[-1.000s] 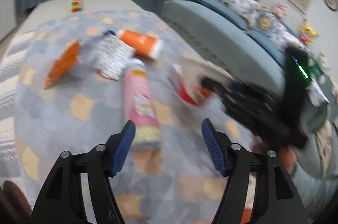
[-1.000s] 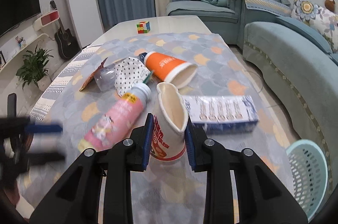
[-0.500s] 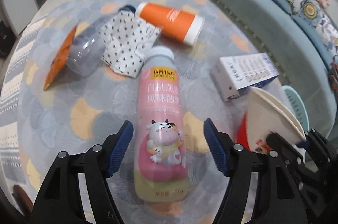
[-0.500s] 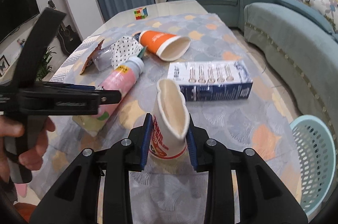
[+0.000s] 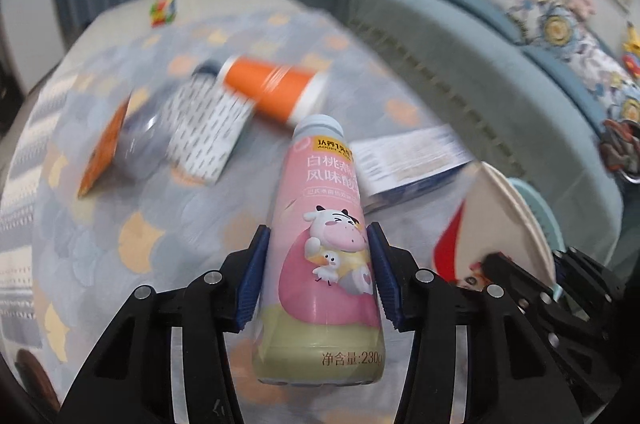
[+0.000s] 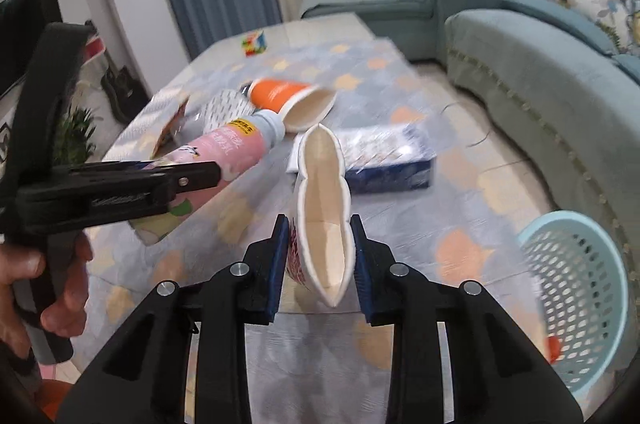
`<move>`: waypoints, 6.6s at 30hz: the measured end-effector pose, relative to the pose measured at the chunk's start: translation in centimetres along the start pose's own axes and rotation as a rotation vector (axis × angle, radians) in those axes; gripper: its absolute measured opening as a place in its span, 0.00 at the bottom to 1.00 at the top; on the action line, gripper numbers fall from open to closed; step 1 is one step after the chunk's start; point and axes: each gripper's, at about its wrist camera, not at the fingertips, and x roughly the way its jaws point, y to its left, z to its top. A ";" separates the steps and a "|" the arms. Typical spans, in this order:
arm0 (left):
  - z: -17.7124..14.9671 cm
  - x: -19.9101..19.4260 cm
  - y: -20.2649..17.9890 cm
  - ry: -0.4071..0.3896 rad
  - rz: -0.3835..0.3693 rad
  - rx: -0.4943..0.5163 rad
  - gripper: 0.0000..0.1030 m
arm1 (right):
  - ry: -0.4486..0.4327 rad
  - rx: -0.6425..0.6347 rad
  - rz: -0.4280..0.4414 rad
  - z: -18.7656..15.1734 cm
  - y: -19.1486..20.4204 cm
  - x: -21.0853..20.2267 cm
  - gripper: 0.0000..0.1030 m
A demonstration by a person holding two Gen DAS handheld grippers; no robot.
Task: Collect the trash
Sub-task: 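Grasp the pink yogurt bottle with the left gripper while the right gripper holds the cup, then carry the cup and pink bottle over the blue basket and open both grippers, then move both grippers back over the table, then grasp the orange snack bag with the left gripper and lift it, then grasp the white-and-blue milk box with the right gripper while the left gripper holds the orange bag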
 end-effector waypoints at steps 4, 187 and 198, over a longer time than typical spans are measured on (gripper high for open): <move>0.9 -2.6 -3.5 -0.070 -0.055 0.022 0.46 | -0.063 0.014 -0.065 0.7 -2.0 -3.5 0.26; -5.9 -0.2 10.9 -0.056 0.205 -0.164 0.38 | 0.245 0.249 0.028 5.7 -8.3 12.4 0.68; -5.7 -1.1 11.8 -0.074 0.212 -0.191 0.38 | 0.246 -0.043 0.268 2.3 4.1 7.4 0.69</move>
